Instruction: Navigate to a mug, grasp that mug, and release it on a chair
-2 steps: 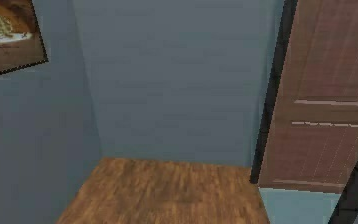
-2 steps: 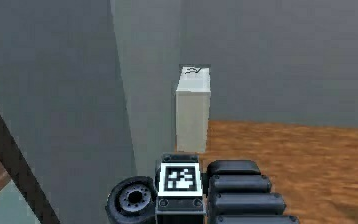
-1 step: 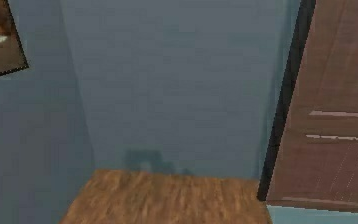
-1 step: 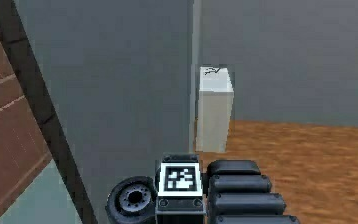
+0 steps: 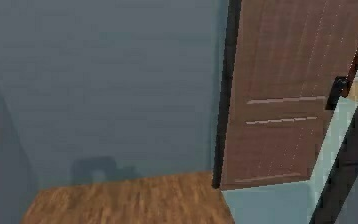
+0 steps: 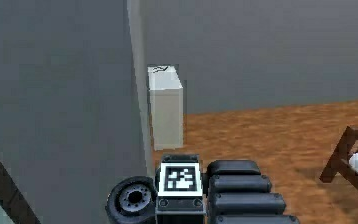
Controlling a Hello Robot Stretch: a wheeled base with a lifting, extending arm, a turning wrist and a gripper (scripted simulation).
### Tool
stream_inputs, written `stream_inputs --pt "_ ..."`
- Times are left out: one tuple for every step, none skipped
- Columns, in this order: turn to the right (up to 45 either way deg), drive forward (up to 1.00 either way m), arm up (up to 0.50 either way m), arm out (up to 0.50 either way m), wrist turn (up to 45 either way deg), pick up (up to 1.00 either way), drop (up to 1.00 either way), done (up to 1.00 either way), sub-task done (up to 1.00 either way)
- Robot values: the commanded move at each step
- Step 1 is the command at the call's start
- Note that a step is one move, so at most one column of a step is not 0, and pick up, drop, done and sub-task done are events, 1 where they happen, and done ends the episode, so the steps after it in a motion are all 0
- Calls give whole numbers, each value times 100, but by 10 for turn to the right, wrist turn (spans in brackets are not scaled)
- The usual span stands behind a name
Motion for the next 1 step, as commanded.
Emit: stream_inputs --pt "0 65 0 0 0 0 0 0 0"
